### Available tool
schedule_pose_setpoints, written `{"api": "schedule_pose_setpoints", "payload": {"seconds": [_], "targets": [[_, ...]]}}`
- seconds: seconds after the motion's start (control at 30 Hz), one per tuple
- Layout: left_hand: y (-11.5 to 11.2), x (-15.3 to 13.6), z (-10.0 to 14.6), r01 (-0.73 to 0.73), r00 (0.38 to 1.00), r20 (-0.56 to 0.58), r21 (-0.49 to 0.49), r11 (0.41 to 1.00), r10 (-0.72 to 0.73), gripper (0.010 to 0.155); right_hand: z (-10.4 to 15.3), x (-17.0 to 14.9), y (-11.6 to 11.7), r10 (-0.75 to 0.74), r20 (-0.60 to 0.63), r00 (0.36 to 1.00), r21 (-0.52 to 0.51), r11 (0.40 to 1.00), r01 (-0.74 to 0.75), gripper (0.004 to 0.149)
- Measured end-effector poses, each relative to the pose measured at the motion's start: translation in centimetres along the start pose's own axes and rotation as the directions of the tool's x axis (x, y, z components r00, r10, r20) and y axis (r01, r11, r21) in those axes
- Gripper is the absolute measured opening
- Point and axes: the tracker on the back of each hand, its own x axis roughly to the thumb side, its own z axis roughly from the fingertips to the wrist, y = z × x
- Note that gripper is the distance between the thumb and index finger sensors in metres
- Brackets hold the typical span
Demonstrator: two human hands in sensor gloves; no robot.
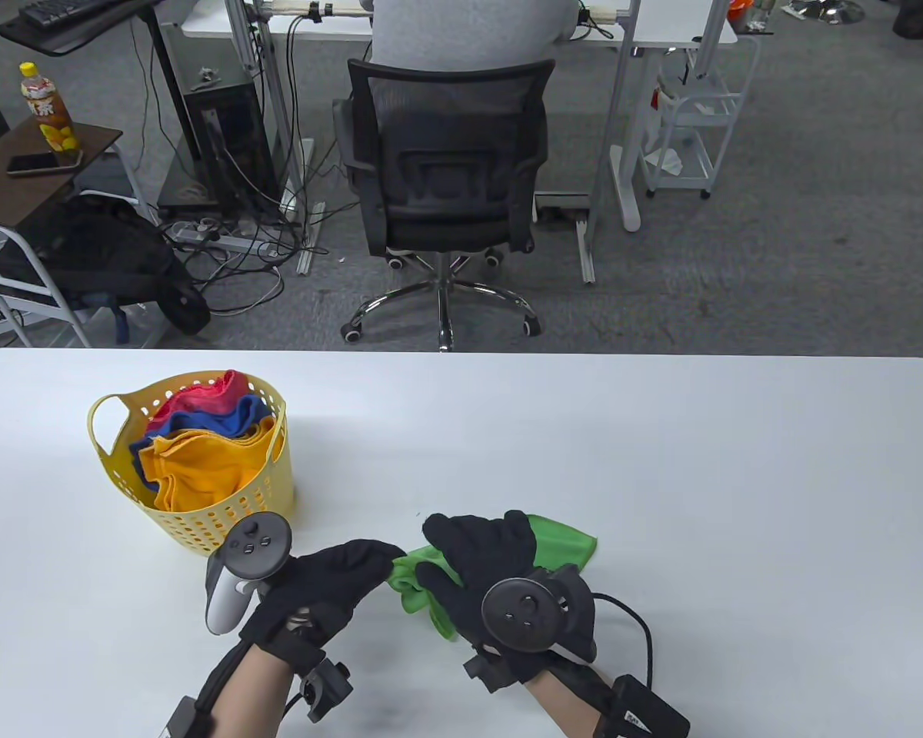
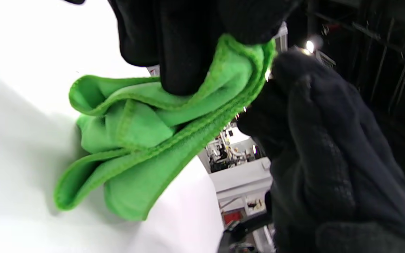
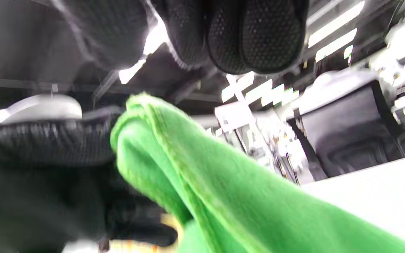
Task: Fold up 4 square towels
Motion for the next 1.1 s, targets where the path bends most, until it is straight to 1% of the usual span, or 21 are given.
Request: {"api": "schedule_pose_setpoints", "payload": {"seconds": [0.07,0.1,0.17,0.2,0.3,0.33,0.4,0.47,0.5,0.57,0.63,0.7,0.77,0.8,0.83,0.87,0.93,0.97,1.03,1.07,1.1], "targets": [[-0.8,0.8,-0.1,0.078,0.997,0.029,-0.029,0.997,-0.077,0.041,-0.3,-0.6,1.1,-0.060,-0.022,0.998,0.115,0.991,0.062,0.064],[-1.1,1.1,-0.1,0.097,0.995,0.032,-0.034,0.995,-0.096,0.041,-0.4,-0.9,1.4,-0.101,-0.033,0.994,0.136,0.985,0.104,0.060],[-1.3,1.3,0.1,0.184,0.983,-0.014,0.049,0.982,-0.183,0.040,-0.8,-1.8,2.0,-0.247,-0.098,0.964,0.188,0.947,0.261,0.049],[-1.3,1.2,0.1,0.174,0.985,-0.007,0.044,0.984,-0.174,0.042,-0.9,-2.2,1.9,-0.276,-0.108,0.955,0.183,0.939,0.292,0.046],[-1.5,0.8,-0.2,0.005,0.999,0.039,-0.065,0.998,-0.002,0.063,-1.1,-3.4,1.5,-0.361,-0.152,0.920,0.124,0.917,0.380,0.044],[-1.7,0.8,-0.3,0.030,0.999,0.043,-0.076,0.997,-0.027,0.064,-1.1,-3.8,1.4,-0.396,-0.170,0.902,0.124,0.900,0.419,0.044],[-2.2,1.1,-0.4,0.178,0.984,0.013,-0.025,0.984,-0.178,0.056,-1.2,-4.2,1.7,-0.450,-0.198,0.871,0.172,0.858,0.483,0.046],[-2.6,1.5,-0.3,0.267,0.964,-0.021,0.032,0.963,-0.266,0.045,-1.3,-4.4,2.3,-0.463,-0.227,0.857,0.255,0.821,0.512,0.047],[-2.7,1.6,-0.2,0.289,0.957,-0.025,0.043,0.956,-0.288,0.043,-1.3,-4.6,2.5,-0.470,-0.242,0.849,0.263,0.810,0.524,0.048],[-2.5,1.6,-0.1,0.290,0.957,-0.025,0.049,0.956,-0.289,0.041,-1.4,-4.9,2.7,-0.491,-0.245,0.836,0.256,0.799,0.545,0.049],[-2.1,1.5,0.1,0.256,0.967,-0.023,0.064,0.965,-0.255,0.040,-1.6,-5.4,2.6,-0.533,-0.248,0.809,0.277,0.761,0.587,0.052],[-1.7,1.4,0.1,0.232,0.973,-0.016,0.060,0.971,-0.231,0.040,-1.7,-5.7,2.0,-0.553,-0.186,0.812,0.249,0.773,0.583,0.055],[-1.6,1.3,0.1,0.201,0.980,-0.009,0.053,0.978,-0.201,0.040,-1.9,-5.6,1.2,-0.412,0.015,0.911,0.193,0.895,0.402,0.055],[-1.6,1.3,0.1,0.194,0.981,-0.003,0.041,0.980,-0.194,0.040,-1.8,-5.3,1.1,-0.324,0.098,0.941,0.177,0.936,0.304,0.058],[-1.7,1.3,0.0,0.178,0.984,0.002,0.028,0.984,-0.178,0.040,-1.7,-4.8,1.2,-0.191,0.204,0.960,0.160,0.974,0.160,0.062],[-1.8,1.3,-0.1,0.160,0.987,0.000,0.020,0.987,-0.160,0.040,-1.3,-4.1,1.3,-0.084,0.300,0.950,0.119,0.992,0.050,0.065],[-2.0,1.1,-0.2,0.136,0.991,-0.002,0.008,0.991,-0.136,0.040,-0.8,-2.9,1.7,-0.002,0.417,0.909,0.007,1.000,-0.002,0.068],[-2.0,1.0,-0.3,0.125,0.992,-0.005,0.003,0.992,-0.125,0.041,-0.6,-2.4,1.8,0.002,0.442,0.897,-0.012,1.000,0.004,0.064],[-2.1,0.6,-0.4,0.100,0.995,-0.011,0.000,0.995,-0.100,0.041,0.0,-1.7,2.0,0.031,0.476,0.879,-0.137,0.990,0.039,0.055],[-2.1,0.3,-0.4,0.065,0.998,-0.012,-0.009,0.998,-0.065,0.040,0.3,-1.5,2.2,0.084,0.489,0.868,-0.219,0.975,0.029,0.053],[-2.1,0.2,-0.4,0.050,0.999,-0.022,-0.008,0.999,-0.050,0.041,0.5,-1.3,2.1,0.147,0.481,0.864,-0.253,0.967,-0.024,0.050]]}}
